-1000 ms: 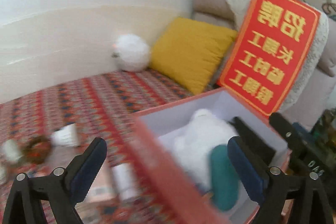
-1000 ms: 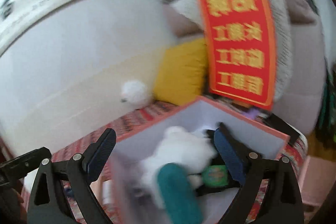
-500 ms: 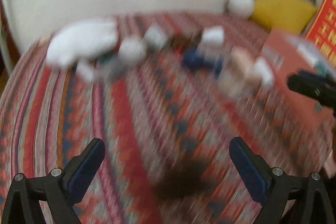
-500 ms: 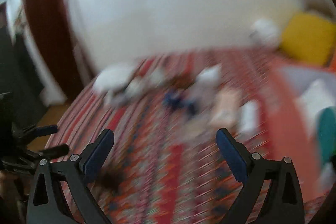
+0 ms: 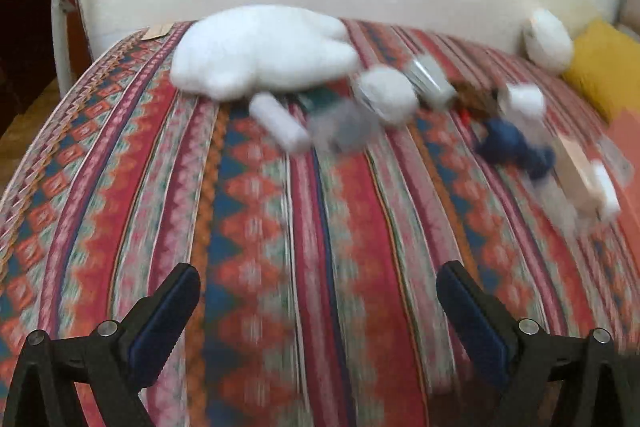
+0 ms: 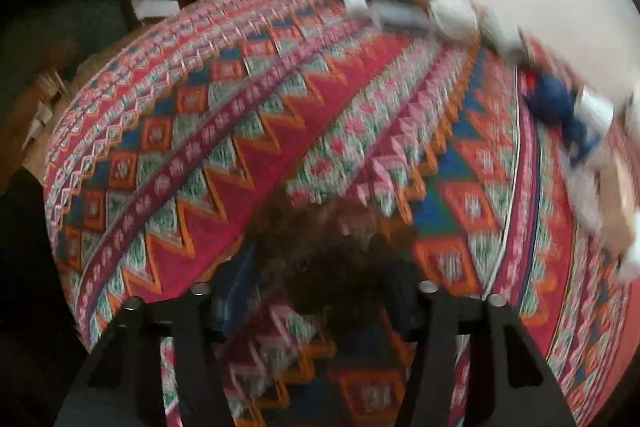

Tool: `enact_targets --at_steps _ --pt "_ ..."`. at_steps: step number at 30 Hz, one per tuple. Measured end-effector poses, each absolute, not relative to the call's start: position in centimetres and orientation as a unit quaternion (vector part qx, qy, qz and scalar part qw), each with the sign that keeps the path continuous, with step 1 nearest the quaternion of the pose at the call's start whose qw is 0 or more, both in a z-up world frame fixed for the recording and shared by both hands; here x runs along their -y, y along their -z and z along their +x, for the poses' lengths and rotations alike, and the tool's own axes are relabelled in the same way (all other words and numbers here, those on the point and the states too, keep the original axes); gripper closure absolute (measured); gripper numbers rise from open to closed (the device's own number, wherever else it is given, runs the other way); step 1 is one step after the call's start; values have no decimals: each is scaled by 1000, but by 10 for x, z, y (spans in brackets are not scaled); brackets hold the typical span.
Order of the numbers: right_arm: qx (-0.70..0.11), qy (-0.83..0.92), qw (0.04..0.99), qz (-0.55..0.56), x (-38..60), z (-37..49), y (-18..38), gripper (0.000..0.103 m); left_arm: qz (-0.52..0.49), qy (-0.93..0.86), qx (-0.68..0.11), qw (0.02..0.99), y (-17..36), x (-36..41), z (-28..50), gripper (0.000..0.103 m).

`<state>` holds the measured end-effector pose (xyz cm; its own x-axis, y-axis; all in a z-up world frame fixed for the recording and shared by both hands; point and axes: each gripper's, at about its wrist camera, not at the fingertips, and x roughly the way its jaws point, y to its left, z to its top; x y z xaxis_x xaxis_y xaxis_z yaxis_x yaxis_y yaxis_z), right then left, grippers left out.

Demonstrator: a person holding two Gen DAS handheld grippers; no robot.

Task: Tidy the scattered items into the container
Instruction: 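Grasp the brown bead bracelet with right tool while left tool grasps the LED bulb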

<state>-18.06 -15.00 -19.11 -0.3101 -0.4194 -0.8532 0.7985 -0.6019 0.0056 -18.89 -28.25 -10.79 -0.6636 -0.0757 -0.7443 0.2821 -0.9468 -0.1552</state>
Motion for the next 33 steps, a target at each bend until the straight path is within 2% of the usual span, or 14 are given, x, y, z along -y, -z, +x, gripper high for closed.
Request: enact_targets --at_steps 4,6,10,12,13,14,15,24,33 --pt "-220 770 404 443 151 -184 191 81 390 885 -217 133 121 323 -243 5" --pt "-222 767 409 442 150 -186 191 81 397 871 -245 155 136 339 -273 10" --pt "-216 759 419 450 149 -195 188 82 427 848 -262 171 167 352 -319 28" --pt "-204 755 423 457 152 -202 187 83 417 851 -268 173 176 355 -328 31" --pt "-196 754 425 461 152 -205 186 83 410 853 -273 172 176 356 -327 43" --pt "-189 754 426 463 151 -208 184 83 402 856 -277 172 175 357 -326 71" --pt "-183 757 424 462 148 -211 181 83 407 852 -280 171 175 359 -323 73" --pt "-141 787 418 431 125 -210 139 84 387 871 -248 175 142 342 -238 76" --pt "-113 814 428 376 103 -189 89 84 337 901 -243 129 90 294 -142 76"
